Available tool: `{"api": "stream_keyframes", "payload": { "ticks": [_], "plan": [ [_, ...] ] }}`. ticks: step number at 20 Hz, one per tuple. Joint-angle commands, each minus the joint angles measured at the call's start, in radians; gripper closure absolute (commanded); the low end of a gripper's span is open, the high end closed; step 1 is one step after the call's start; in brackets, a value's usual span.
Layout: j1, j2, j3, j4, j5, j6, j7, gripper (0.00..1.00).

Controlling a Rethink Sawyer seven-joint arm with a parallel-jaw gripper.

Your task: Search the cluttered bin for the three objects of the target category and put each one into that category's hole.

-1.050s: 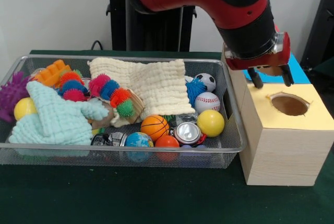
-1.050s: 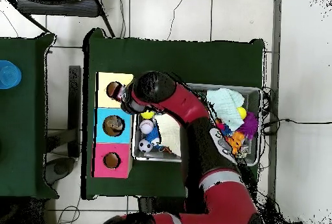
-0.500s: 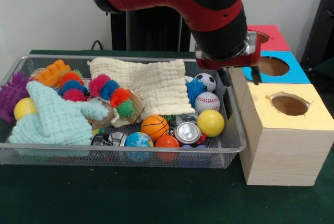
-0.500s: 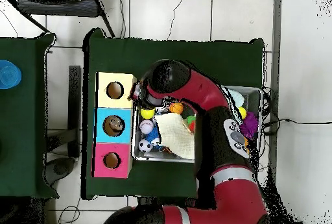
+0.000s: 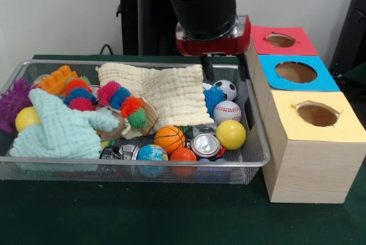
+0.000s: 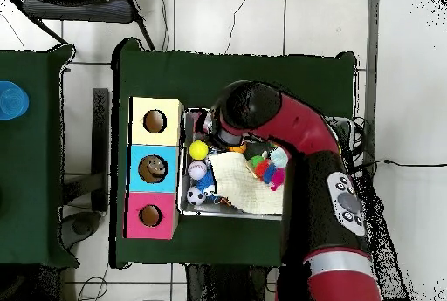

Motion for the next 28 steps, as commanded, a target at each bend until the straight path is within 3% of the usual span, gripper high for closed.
{"api": "stream_keyframes", "payload": {
  "ticks": [1,8,15,28],
  "plan": [
    [-0.053,-0.027,0.003,0.178,-0.035,-0.169,0.065,0.0],
    [-0.071,0.008,0.012,0.273,-0.081,-0.361,0.062,0.0],
    [-0.065,0.041,-0.018,0.318,-0.138,-0.441,0.068,0.0],
    [-0.014,0.096,-0.139,0.327,-0.232,-0.359,0.106,0.0]
  ]
}}
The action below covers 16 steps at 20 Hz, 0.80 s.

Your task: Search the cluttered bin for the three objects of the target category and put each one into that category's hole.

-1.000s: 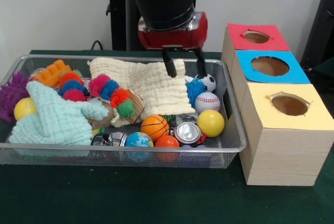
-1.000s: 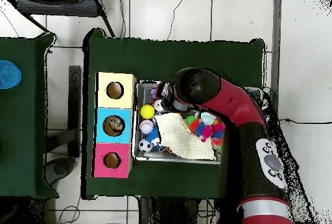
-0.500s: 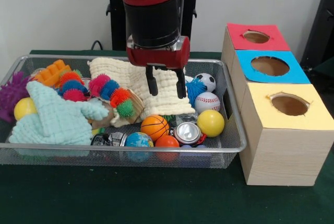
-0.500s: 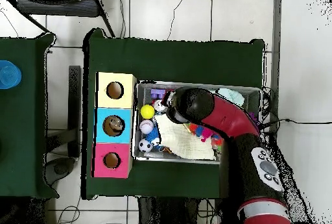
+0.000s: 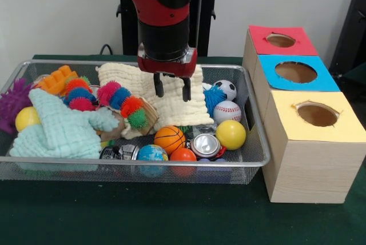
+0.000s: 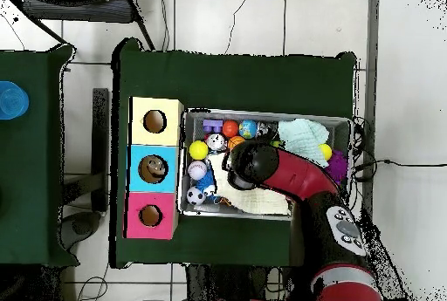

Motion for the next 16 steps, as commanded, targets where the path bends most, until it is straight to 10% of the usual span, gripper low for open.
{"api": "stream_keyframes", "payload": {
  "ticks": [1,8,9,16],
  "plan": [
    [0.008,0.074,-0.04,0.066,-0.071,0.045,0.106,0.0],
    [-0.026,0.134,0.014,0.05,-0.062,-0.03,0.079,0.0],
    [-0.026,0.137,0.015,0.052,-0.06,-0.031,0.081,1.0],
    [-0.022,0.135,0.023,0.074,-0.043,-0.049,0.107,1.0]
  ]
}}
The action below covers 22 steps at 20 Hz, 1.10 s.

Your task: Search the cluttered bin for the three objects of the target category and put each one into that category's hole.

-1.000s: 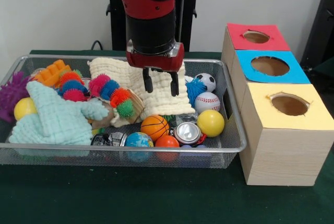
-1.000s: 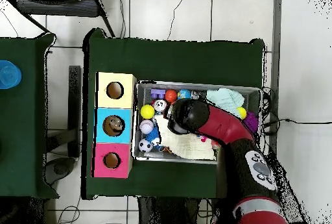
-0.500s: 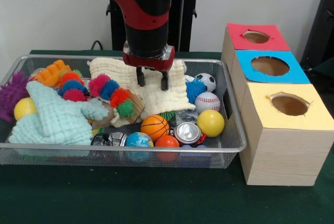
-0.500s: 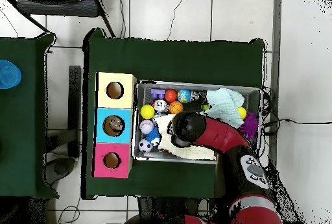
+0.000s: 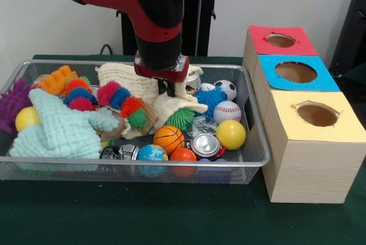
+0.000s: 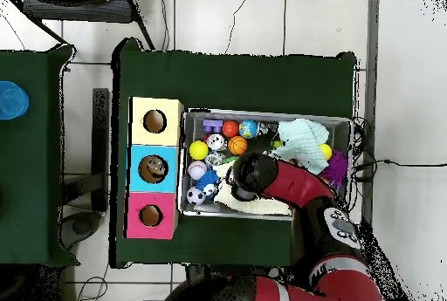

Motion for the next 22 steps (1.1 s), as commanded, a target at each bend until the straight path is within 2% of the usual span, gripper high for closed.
{"api": "stream_keyframes", "payload": {
  "ticks": [1,3,6,10,12,14,22],
  "plan": [
    [-0.01,0.048,0.048,0.06,-0.012,-0.026,0.109,1.0],
    [0.0,0.024,0.04,0.048,-0.001,0.002,0.122,1.0],
    [0.009,-0.063,0.028,0.055,0.001,0.032,0.121,1.0],
    [0.014,-0.14,-0.01,-0.049,-0.038,0.191,0.052,1.0],
    [0.018,-0.152,-0.029,-0.108,-0.066,0.258,0.021,1.0],
    [0.016,-0.156,-0.039,-0.147,-0.096,0.282,-0.003,1.0],
    [0.002,-0.181,-0.045,-0.217,-0.184,0.317,-0.035,1.0]
  ]
}}
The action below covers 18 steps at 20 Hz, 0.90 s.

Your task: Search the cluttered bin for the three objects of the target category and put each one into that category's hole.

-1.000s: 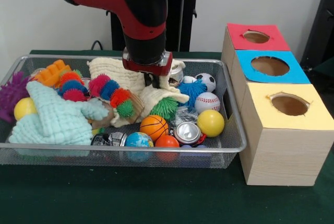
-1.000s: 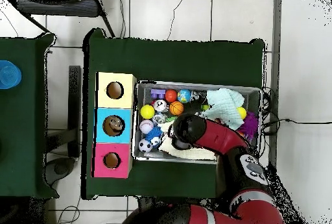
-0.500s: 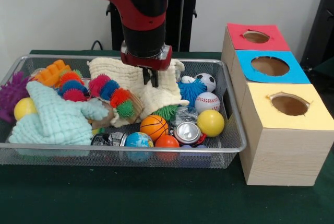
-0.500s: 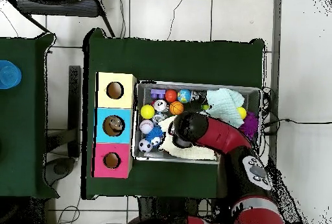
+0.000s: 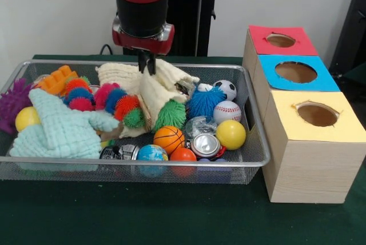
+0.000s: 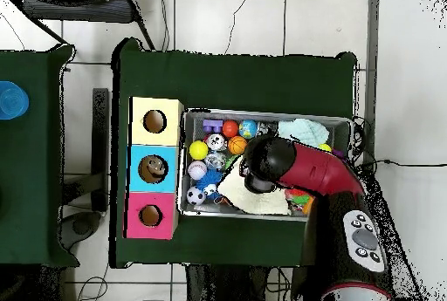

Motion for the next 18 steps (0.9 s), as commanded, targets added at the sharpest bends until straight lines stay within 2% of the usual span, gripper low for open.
{"api": "stream_keyframes", "payload": {
  "ticks": [1,8,18],
  "plan": [
    [-0.015,-0.044,-0.008,-0.116,-0.107,0.082,-0.037,1.0],
    [-0.029,-0.031,-0.018,-0.212,-0.172,0.14,-0.067,1.0],
    [-0.045,-0.007,-0.012,-0.289,-0.241,0.202,-0.093,1.0]
  ]
}}
